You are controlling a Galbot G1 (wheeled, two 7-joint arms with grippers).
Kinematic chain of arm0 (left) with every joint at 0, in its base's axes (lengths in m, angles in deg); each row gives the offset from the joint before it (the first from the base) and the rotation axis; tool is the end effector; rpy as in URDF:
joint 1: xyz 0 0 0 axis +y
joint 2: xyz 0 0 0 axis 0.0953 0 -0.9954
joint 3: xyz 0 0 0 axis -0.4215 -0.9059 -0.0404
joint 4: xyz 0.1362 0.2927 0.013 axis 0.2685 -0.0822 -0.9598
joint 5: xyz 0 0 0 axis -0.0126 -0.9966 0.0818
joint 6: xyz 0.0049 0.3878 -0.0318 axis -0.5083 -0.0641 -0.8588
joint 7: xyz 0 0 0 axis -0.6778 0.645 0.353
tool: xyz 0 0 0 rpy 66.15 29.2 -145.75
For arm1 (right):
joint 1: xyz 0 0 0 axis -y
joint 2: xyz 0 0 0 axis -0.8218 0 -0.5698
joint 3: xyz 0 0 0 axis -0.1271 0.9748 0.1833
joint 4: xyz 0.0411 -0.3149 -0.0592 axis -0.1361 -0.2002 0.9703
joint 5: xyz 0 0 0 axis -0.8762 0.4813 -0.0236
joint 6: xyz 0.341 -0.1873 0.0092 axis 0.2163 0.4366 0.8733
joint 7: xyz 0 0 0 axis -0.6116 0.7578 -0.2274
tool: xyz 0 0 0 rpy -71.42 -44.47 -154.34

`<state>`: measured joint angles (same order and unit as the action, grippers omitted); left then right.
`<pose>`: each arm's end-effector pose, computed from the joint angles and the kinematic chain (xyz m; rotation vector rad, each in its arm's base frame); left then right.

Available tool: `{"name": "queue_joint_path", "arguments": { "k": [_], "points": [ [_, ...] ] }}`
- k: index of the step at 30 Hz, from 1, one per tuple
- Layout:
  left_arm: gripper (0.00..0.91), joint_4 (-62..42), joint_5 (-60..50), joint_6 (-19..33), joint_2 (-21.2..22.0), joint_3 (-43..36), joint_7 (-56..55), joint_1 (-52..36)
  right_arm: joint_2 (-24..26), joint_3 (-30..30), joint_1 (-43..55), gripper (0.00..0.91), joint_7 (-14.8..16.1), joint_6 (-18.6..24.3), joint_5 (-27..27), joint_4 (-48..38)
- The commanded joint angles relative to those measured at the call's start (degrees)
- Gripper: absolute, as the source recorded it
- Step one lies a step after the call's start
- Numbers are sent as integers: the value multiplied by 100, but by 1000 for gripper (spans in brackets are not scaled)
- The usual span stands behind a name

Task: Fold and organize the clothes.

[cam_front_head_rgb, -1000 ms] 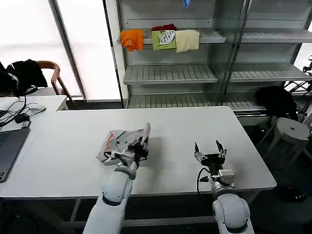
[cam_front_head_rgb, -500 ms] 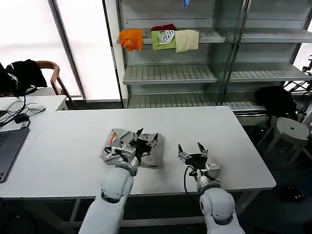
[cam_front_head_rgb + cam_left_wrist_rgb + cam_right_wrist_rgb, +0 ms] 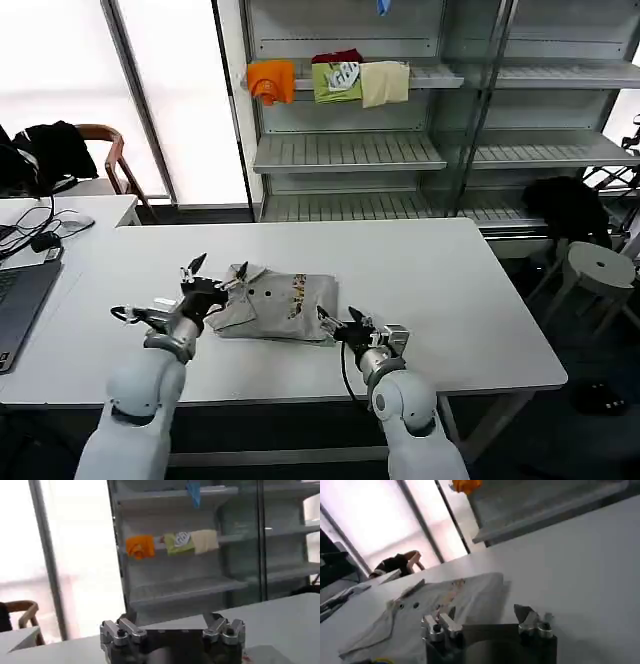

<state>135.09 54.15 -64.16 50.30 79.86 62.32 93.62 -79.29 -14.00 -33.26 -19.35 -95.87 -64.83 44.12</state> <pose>0.3716 0.0547 -0.1709 -0.2286 -3.0270 -0.1817 0.3824 0.0909 -0.2496 0.4933 -2.6732 -0.4867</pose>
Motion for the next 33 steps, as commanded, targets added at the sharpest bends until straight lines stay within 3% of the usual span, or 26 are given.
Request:
{"name": "queue_joint_path", "arguments": {
  "k": [1,16,23,33],
  "points": [
    [907,182,429,84,-322,775,69,324,-282,262,194,0,-68,-232,-653,-432],
    [907,99,620,228,-367,1023,69,554,-282,-140,284,0,-354,-223,-722,303],
    [907,86,637,240,-319,1025,71,608,627,-190,365,0,-804,-236,-1109,674],
    [907,64,603,248,-263,985,86,634,1093,-315,-24,0,-793,-238,-867,708]
  ]
}}
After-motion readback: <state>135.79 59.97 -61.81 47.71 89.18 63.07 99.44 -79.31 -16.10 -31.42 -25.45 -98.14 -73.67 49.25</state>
